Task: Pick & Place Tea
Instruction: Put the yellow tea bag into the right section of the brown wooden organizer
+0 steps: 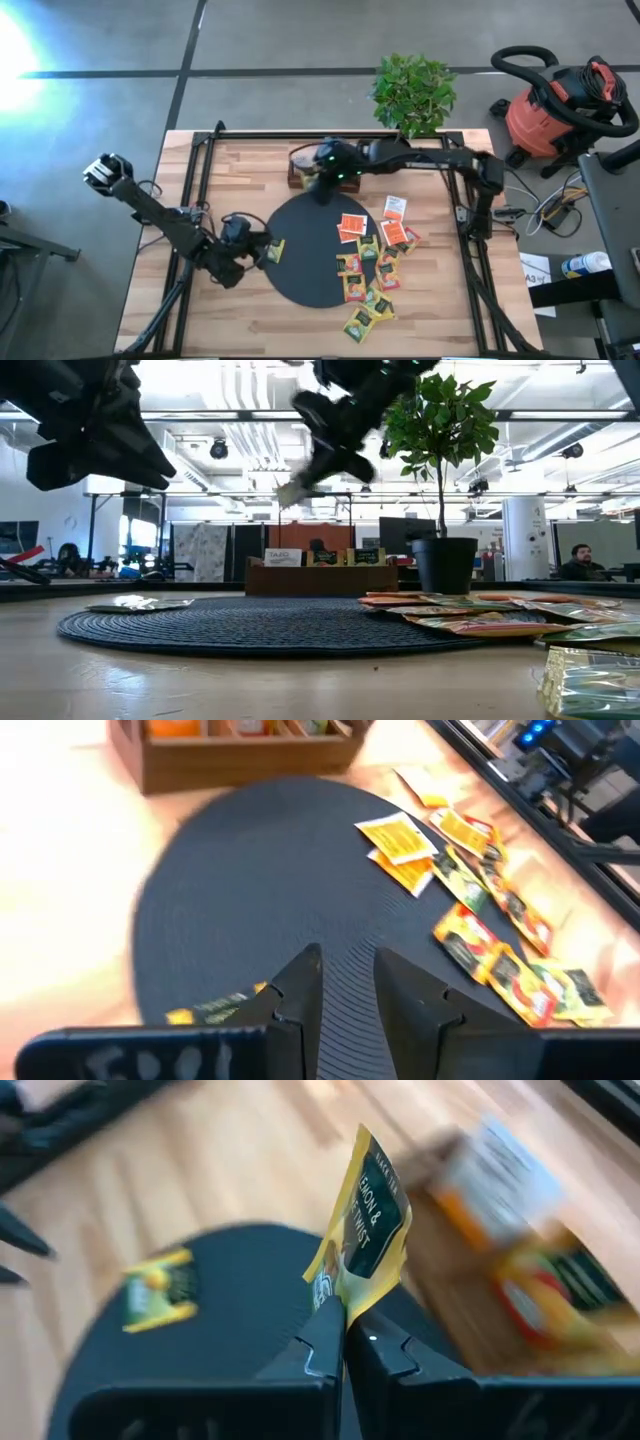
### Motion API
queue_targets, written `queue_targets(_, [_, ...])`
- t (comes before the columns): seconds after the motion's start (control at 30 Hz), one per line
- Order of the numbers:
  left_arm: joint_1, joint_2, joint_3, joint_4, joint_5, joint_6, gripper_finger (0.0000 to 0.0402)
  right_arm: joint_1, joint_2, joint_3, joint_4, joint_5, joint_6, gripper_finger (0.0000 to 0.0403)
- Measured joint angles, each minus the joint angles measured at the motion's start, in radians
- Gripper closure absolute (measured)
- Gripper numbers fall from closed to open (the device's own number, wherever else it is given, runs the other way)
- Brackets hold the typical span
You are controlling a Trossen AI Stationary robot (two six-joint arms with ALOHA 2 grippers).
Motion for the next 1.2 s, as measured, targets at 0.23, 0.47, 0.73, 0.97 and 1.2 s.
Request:
queue_targets(0.23, [0.031,-0.143,-0.097,0.023,0.006,0.107,0.0312,-0.057,-0.184,-0.286,0.045,0.035,0.107,0.0394])
queue_targets(0.47, [0.055,-0.288,-0.230,0.203,0.064,0.233,0.0312,-0.094,-0.340,-0.535,0.186,0.074,0.176,0.0394])
queue_targets(0.73, [0.115,-0.405,-0.345,0.418,0.088,0.318,0.0312,-0.157,-0.368,-0.685,0.416,-0.013,0.083,0.0394])
queue_targets(0.97, [0.149,-0.440,-0.349,0.436,0.116,0.346,0.0312,-0.166,-0.339,-0.713,0.486,-0.002,0.029,0.0394])
queue_targets(1.2, [0.158,-0.436,-0.346,0.436,0.114,0.345,0.0312,-0.169,-0.283,-0.713,0.528,0.027,-0.005,0.0394])
